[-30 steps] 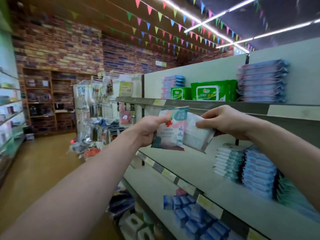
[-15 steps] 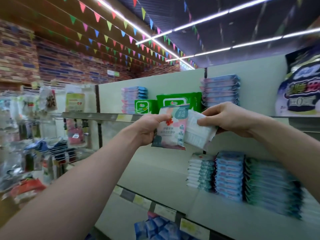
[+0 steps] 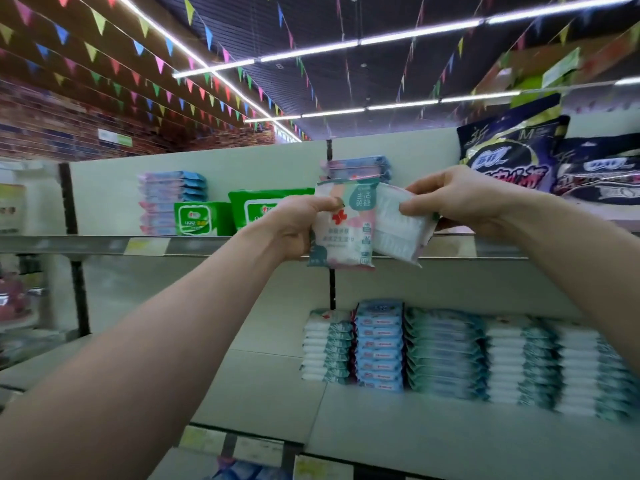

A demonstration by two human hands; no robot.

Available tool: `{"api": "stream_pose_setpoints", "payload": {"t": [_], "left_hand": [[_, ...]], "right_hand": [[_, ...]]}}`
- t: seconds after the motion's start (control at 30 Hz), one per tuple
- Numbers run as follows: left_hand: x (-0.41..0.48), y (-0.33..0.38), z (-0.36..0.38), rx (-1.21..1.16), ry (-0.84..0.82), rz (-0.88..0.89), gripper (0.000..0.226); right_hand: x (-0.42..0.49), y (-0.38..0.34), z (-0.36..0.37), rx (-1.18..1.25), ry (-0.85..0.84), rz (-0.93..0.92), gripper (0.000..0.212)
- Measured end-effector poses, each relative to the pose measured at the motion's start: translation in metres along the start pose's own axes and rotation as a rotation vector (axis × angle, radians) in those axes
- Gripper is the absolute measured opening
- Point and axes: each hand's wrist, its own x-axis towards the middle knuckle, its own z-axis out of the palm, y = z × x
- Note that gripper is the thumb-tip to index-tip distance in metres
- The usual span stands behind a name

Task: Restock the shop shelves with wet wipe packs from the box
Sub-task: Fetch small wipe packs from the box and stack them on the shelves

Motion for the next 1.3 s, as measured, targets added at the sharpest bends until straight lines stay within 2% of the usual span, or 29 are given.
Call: {"api": "stream_pose_setpoints", "payload": {"t": [0.27, 0.5, 0.67, 0.8, 0.97, 1.13, 1.3], "left_hand": [[0.000, 0.000, -0.015, -0.012, 0.011, -0.010, 0.022], [-0.016, 0.001, -0.055, -0.012, 0.071, 0.021, 0.027], [-0.034, -0.014, -0.092, -0.006, 0.113, 0.011, 0.022], [-0.048, -0.046, -0.125, 0.028, 0.146, -0.053, 0.017], [-0.054, -0.082, -0.156, 0.060, 0.202, -0.112, 0.021], [-0.045, -0.114, -0.176, 0.072, 0.237, -0.182, 0.011], [-0.022, -0.142, -0.190, 0.051, 0.320, -0.213, 0.022]], "right_hand": [[0.008, -0.006, 0.014, 0.014, 0.004, -0.007, 0.019], [0.016, -0.024, 0.049, 0.017, -0.047, -0.055, 0.020], [0.015, -0.030, 0.084, 0.057, -0.107, -0.063, 0.019], [0.014, -0.018, 0.125, -0.017, -0.161, -0.073, 0.021], [0.016, 0.009, 0.173, -0.075, -0.210, -0.045, 0.014], [0.028, 0.036, 0.210, -0.102, -0.259, 0.023, 0.009], [0.053, 0.064, 0.244, -0.096, -0.270, 0.024, 0.012]]}}
